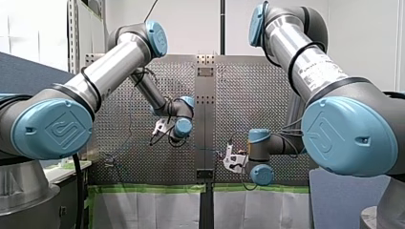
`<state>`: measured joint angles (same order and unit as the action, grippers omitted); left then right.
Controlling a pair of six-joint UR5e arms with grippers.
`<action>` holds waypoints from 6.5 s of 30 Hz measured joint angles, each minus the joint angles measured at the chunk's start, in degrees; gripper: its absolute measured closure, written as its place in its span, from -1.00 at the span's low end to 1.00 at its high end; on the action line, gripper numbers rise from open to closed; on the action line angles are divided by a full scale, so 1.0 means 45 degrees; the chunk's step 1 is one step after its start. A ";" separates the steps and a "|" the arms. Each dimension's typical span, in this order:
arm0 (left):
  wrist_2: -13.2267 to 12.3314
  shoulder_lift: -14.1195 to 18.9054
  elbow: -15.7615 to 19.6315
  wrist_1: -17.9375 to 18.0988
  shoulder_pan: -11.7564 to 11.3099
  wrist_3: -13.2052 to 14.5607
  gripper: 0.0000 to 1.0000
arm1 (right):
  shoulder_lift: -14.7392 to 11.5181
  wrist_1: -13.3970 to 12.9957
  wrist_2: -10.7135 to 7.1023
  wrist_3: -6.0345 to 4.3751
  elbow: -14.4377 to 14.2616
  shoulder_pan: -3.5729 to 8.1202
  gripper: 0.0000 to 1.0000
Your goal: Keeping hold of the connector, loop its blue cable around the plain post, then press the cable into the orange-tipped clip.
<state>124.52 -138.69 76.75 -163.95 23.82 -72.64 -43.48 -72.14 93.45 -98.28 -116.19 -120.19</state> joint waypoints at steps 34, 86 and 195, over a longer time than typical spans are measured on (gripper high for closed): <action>-0.3329 -0.0936 0.0166 0.0622 0.0913 -0.1413 -1.00 | 0.0000 -0.0045 -0.0002 0.0047 0.0026 -0.0019 1.00; -0.6807 -0.0914 0.1318 0.1875 0.1113 -0.3431 -1.00 | 0.0000 0.0427 0.0713 0.0335 0.0026 0.0205 1.00; -0.2314 -0.1579 0.2133 0.5073 0.2592 -0.3637 1.00 | 0.1227 0.1563 0.1264 0.1175 0.1114 0.0435 1.00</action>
<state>114.10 -145.80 86.35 -141.13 35.49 -89.00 -37.95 -65.11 99.14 -92.99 -111.17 -118.24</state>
